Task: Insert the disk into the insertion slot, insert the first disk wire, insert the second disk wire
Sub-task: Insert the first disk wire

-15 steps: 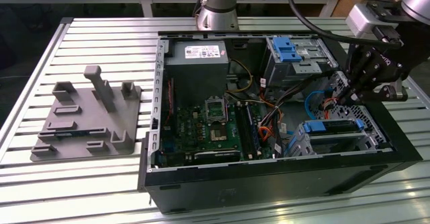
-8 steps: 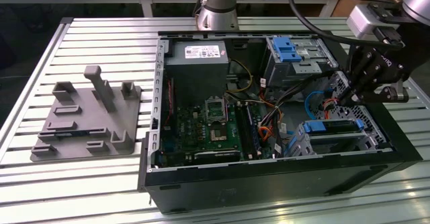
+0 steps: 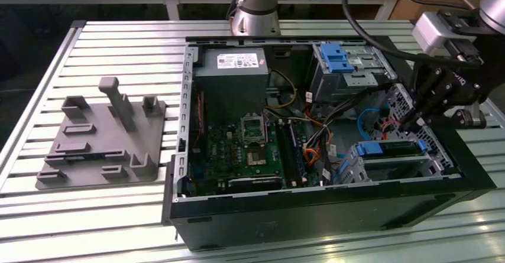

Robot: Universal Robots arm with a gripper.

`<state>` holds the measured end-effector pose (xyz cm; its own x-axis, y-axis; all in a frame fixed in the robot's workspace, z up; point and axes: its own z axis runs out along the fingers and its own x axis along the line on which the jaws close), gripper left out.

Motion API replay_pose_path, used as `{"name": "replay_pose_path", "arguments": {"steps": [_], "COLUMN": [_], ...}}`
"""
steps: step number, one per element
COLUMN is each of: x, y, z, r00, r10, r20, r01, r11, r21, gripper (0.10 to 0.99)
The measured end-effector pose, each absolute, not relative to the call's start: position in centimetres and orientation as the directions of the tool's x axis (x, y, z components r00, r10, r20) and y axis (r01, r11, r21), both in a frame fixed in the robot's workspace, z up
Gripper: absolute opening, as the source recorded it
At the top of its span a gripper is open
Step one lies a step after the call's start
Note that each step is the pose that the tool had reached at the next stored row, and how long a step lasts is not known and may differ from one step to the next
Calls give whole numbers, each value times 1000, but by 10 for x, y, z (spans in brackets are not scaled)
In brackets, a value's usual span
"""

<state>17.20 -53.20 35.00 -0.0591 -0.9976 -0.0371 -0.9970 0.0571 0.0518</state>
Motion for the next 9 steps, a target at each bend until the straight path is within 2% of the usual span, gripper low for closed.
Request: {"name": "replay_pose_path", "arguments": {"steps": [9], "x": [172], "y": [-538], "z": [348], "r00": [-59], "r10": [-998], "r20": [-37], "r01": [-997], "r11": [57], "r21": [52], "gripper": [165]}}
